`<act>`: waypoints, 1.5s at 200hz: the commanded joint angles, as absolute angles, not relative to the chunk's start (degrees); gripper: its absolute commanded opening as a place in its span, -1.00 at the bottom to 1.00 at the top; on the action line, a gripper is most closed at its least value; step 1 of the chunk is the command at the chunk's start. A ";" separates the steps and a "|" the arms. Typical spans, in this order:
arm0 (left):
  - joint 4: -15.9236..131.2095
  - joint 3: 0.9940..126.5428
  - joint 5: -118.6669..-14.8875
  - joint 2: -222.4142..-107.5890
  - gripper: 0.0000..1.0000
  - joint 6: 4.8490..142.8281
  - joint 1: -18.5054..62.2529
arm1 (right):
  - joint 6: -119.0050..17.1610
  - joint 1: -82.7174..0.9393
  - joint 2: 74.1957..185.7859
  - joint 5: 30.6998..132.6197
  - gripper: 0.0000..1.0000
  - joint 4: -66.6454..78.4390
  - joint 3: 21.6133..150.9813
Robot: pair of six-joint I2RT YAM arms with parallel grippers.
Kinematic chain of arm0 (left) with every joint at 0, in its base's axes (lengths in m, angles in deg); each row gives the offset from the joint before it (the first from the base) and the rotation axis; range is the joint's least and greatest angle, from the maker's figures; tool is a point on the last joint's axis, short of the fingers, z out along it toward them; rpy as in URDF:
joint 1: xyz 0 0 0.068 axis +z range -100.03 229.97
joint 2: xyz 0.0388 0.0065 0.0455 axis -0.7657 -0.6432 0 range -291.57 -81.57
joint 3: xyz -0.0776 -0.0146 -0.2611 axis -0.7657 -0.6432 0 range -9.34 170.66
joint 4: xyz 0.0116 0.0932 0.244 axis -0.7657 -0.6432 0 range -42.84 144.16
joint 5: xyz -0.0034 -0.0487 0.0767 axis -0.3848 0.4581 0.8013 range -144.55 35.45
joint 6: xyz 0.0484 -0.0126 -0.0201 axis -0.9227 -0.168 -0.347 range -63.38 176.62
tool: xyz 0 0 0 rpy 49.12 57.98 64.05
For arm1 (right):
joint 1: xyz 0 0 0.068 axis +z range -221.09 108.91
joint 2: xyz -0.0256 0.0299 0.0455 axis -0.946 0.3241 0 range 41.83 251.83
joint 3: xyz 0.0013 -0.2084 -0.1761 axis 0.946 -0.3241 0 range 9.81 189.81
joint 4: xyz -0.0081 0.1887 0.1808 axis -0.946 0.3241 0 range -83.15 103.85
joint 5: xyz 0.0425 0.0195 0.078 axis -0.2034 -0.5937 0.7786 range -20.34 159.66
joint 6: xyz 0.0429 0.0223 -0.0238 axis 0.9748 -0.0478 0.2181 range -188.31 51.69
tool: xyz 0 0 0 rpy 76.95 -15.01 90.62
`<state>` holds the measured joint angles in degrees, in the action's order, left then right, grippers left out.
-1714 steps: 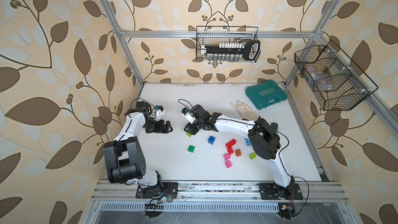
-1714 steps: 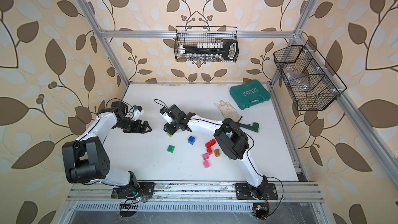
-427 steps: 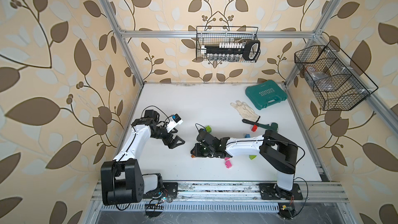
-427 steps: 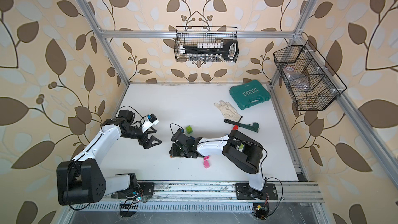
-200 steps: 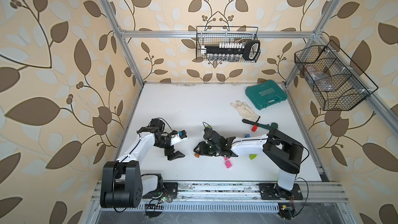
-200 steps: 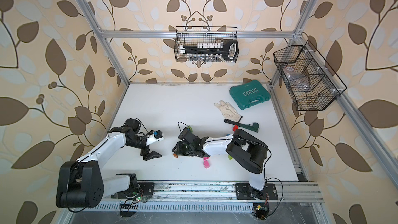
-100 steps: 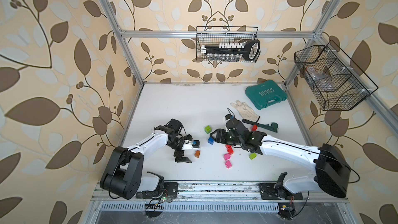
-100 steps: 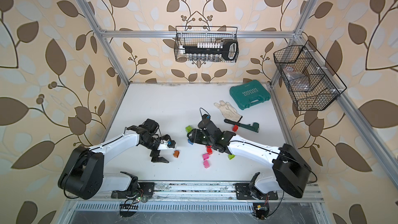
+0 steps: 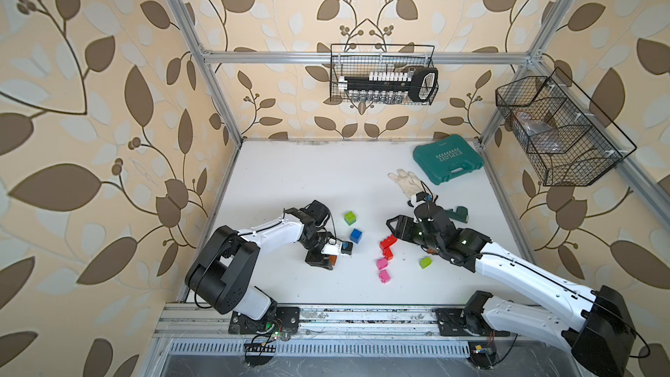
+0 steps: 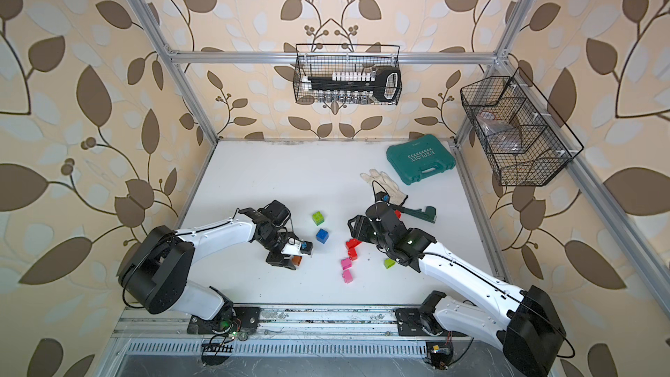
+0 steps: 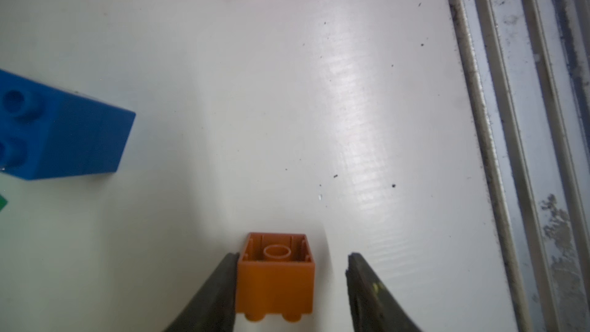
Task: Assemble the letter h with lego
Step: Adjust the lego brick at the center of the board.
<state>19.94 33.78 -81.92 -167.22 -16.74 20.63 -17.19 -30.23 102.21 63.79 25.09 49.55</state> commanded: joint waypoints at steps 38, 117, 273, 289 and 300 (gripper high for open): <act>13.64 36.35 -72.36 -165.01 -0.44 -14.81 19.97 | -20.16 -30.38 103.28 64.68 0.26 26.74 49.87; -1.13 37.12 -41.67 -160.81 -0.45 -15.02 20.05 | -24.79 -30.40 110.89 67.28 0.26 28.81 56.17; -2.00 53.70 -62.62 -173.76 0.22 6.36 12.23 | -29.20 -30.22 108.76 66.03 0.22 49.91 56.78; -3.13 54.42 -68.35 -170.00 0.25 5.91 15.81 | -29.91 -26.56 110.37 66.94 0.16 52.18 56.85; -3.15 54.64 -72.67 -167.50 0.28 5.63 19.27 | -28.56 -23.20 111.75 64.86 0.16 53.39 57.04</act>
